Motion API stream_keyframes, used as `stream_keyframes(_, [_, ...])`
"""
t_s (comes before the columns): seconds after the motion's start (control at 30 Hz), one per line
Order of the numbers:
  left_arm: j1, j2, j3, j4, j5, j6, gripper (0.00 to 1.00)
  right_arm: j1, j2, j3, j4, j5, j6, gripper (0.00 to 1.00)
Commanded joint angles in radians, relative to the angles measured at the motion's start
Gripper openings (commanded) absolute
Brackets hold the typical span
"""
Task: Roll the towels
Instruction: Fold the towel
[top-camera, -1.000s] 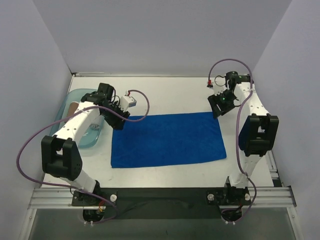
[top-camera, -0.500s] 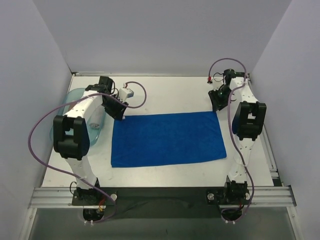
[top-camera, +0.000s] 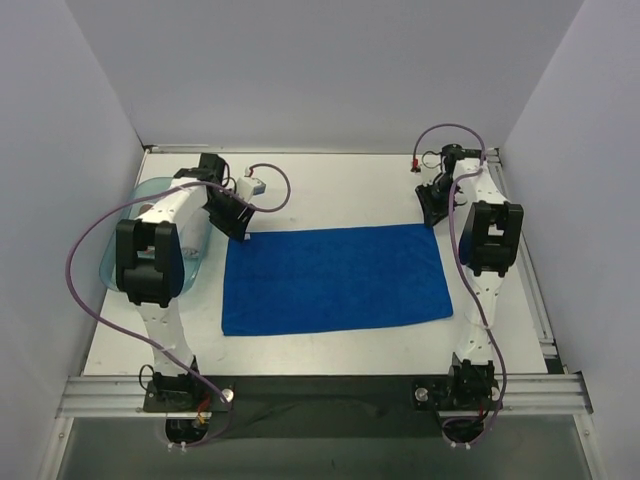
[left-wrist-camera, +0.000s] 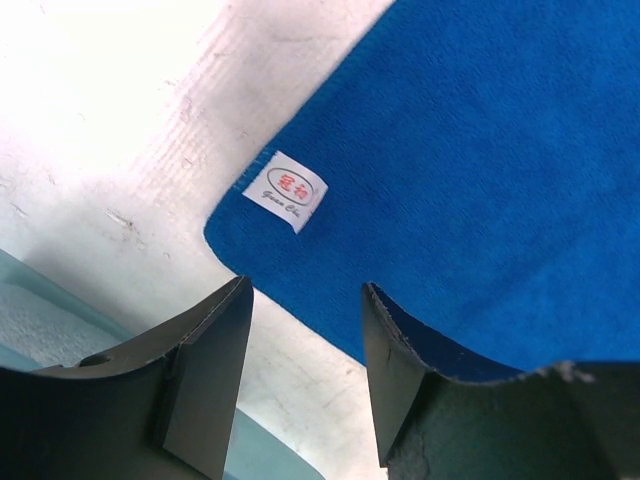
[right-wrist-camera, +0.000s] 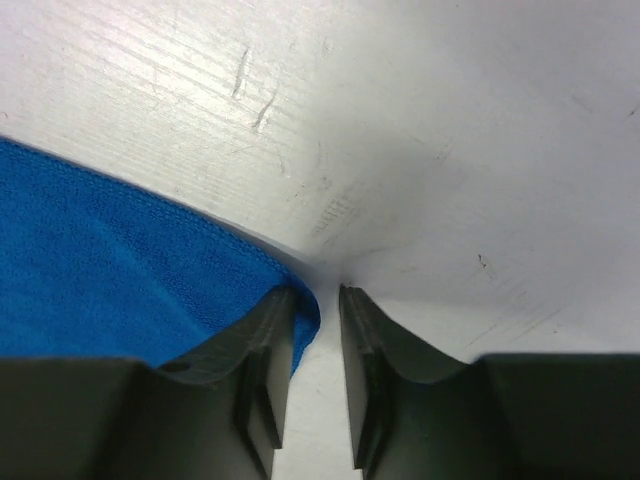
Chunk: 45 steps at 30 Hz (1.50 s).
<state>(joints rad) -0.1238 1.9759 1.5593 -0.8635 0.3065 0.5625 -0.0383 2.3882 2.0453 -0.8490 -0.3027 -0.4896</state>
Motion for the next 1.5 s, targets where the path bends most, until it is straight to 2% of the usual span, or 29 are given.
stream_keyframes(0.0, [0.012,0.034,0.067,0.018,0.014,0.017,0.58,0.008,0.009,0.033,-0.036,0.01,0.005,0.22])
stream_keyframes(0.07, [0.012,0.05,0.074,0.017,0.013,0.017,0.57,0.008,0.009,0.03,-0.036,0.008,0.003,0.16])
stream_keyframes(0.17, [0.012,0.08,0.094,0.018,-0.004,0.022,0.56,0.008,0.011,0.026,-0.036,0.01,-0.001,0.0])
stream_keyframes(0.57, [0.012,0.179,0.192,0.02,-0.063,0.039,0.52,0.008,-0.004,0.012,-0.036,0.019,-0.014,0.0])
stream_keyframes(0.8, [0.012,0.19,0.174,0.017,-0.096,0.062,0.47,0.006,-0.009,0.006,-0.036,0.02,-0.018,0.0])
stream_keyframes(1.17, [0.007,0.21,0.177,0.009,-0.086,0.068,0.27,0.005,-0.014,0.001,-0.035,0.022,-0.023,0.0])
stream_keyframes(1.37, [0.006,0.235,0.203,-0.014,-0.084,0.062,0.26,0.002,-0.018,-0.002,-0.036,0.025,-0.027,0.0])
stream_keyframes(1.4, [0.004,0.236,0.205,-0.015,-0.084,0.062,0.21,0.0,-0.02,-0.002,-0.035,0.025,-0.029,0.0])
stream_keyframes(1.47, [0.004,0.238,0.212,-0.019,-0.076,0.057,0.17,-0.002,-0.024,-0.002,-0.033,0.024,-0.029,0.0])
